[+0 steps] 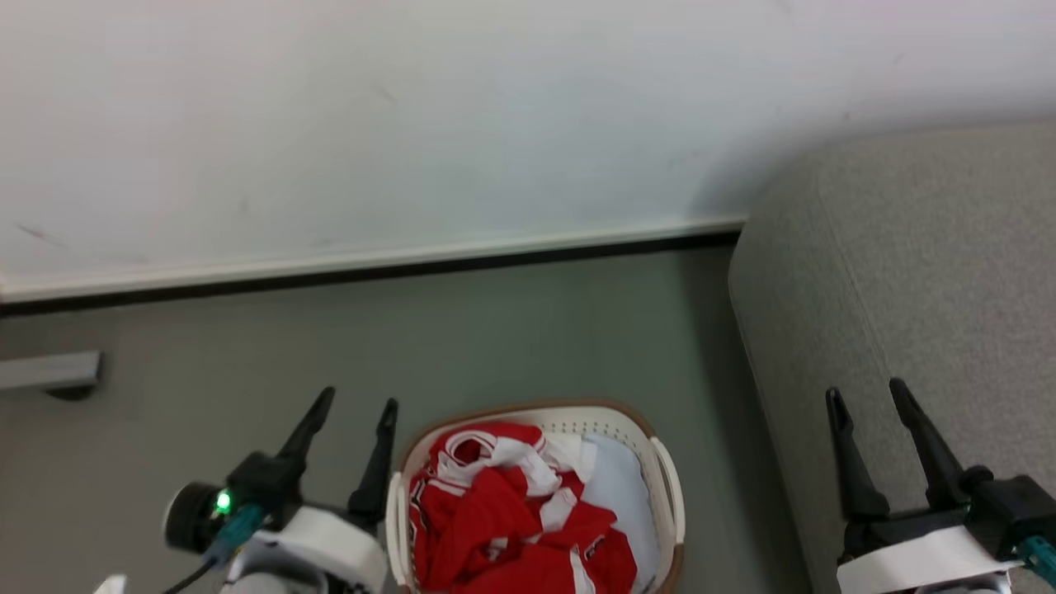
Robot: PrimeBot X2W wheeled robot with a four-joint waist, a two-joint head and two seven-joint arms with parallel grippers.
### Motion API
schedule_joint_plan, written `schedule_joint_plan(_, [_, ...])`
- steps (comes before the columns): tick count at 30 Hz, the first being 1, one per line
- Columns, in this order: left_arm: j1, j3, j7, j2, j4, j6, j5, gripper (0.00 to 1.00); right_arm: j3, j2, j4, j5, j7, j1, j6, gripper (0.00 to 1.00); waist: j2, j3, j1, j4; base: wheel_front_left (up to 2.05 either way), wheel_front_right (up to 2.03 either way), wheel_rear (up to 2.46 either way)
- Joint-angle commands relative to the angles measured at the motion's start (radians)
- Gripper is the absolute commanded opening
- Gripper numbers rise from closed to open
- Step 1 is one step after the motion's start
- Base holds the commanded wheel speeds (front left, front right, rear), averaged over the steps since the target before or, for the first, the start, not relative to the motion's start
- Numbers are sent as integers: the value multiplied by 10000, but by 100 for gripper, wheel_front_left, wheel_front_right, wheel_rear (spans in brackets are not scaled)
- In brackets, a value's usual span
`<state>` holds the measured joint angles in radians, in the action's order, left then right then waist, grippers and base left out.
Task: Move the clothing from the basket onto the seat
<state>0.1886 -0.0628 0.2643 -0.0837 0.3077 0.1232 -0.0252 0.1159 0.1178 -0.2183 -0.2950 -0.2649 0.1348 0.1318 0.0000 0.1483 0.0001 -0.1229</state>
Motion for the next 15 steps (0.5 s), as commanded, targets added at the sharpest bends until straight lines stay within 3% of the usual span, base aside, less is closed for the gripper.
schedule_joint_plan(1, [365,-196,1,-116,275,15,91,100,-25,-12,151,93,7,211,-21,100,0,738,-1,-344,0,0,0])
schedule_joint_plan(8, [2267,-1599,-133,-402,2166,74,425,100,-43,-136,723,253,7,756,-21,100,0,2270,-1,-805,0,0,0])
schedule_joint_plan(15, [3990,-3183,-1050,-522,3805,76,405,100,-128,-328,1202,283,7,1322,-21,100,0,3642,-1,-1031,0,0,0])
